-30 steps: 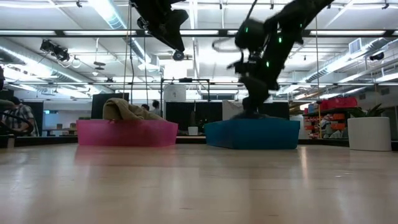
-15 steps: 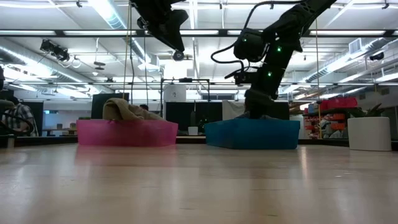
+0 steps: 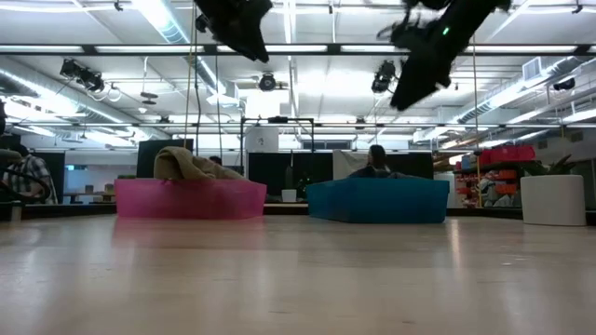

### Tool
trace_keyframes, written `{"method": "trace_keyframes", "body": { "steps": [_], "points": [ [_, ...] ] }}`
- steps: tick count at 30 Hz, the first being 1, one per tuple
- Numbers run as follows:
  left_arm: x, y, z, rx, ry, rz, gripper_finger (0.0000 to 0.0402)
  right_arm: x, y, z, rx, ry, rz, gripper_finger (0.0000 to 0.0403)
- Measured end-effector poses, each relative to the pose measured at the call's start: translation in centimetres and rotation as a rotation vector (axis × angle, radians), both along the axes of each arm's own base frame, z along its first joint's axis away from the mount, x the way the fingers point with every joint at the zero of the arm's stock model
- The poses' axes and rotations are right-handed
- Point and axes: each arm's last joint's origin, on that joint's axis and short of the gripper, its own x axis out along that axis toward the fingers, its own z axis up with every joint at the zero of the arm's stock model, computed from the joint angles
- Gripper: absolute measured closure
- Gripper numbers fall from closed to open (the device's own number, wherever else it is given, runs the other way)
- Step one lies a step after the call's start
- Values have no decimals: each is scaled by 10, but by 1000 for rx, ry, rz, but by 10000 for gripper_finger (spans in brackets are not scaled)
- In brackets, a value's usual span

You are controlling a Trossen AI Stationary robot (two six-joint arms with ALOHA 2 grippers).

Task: Pick & Place hat
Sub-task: Return to Home Position

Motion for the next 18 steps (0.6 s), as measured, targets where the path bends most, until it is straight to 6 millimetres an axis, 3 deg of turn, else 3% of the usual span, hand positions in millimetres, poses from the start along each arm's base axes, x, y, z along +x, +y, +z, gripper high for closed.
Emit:
{"method": "trace_keyframes", "body": {
  "steps": [5,11,14,18],
  "points": [
    [-22,-7,23,-6,-74,-23,218,-30,17,34,-55,-151,44,211],
    [-60,-26,46,-88,-136,-157,218,-60,38,60,-70,-308,94,211],
    [-80,-36,53,-123,-195,-191,218,-73,48,65,-76,-358,143,211],
    [-105,-46,45,-163,-245,-228,218,-86,60,60,-78,-420,203,211]
  ]
}}
